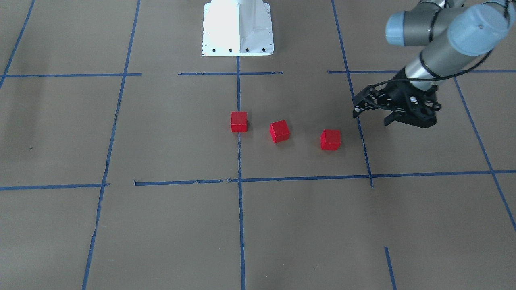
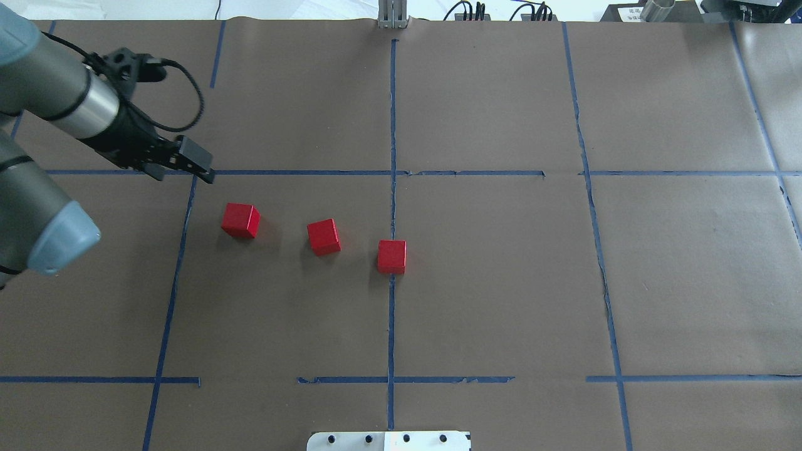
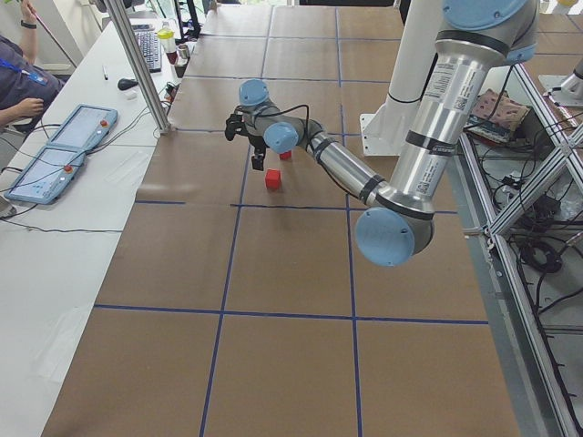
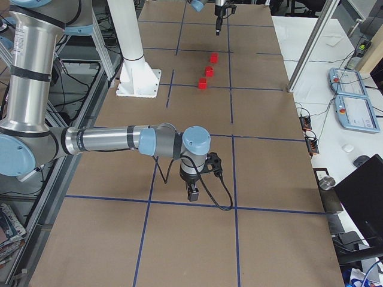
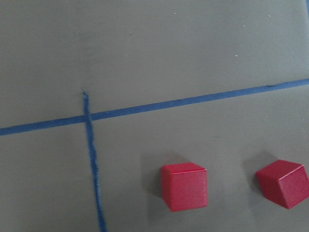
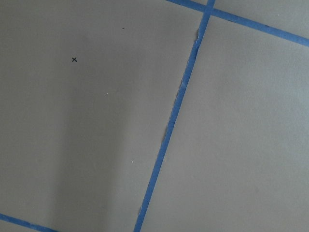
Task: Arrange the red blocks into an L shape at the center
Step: 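Swing the left gripper over the red block nearer the center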
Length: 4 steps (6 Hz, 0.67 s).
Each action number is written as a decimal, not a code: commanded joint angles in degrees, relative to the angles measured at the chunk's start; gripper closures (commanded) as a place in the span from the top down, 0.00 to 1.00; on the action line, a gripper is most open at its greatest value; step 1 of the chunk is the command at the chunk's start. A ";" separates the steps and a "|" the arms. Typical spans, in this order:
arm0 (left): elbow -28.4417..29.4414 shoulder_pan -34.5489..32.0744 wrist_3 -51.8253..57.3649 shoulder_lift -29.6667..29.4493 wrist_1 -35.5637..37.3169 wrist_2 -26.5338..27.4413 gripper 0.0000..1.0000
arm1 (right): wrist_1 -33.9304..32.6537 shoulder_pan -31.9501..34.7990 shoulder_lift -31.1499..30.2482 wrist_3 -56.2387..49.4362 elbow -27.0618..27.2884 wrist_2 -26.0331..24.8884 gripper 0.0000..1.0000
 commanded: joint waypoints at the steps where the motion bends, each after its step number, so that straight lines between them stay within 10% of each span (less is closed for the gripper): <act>1: 1.50 10.74 -16.11 -5.20 0.23 8.77 1.00 | 0.98 0.12 -1.04 1.69 0.43 0.38 1.00; 4: 7.02 15.00 -31.72 -13.72 10.13 14.78 1.00 | 0.98 0.12 -1.13 1.60 0.43 0.38 1.00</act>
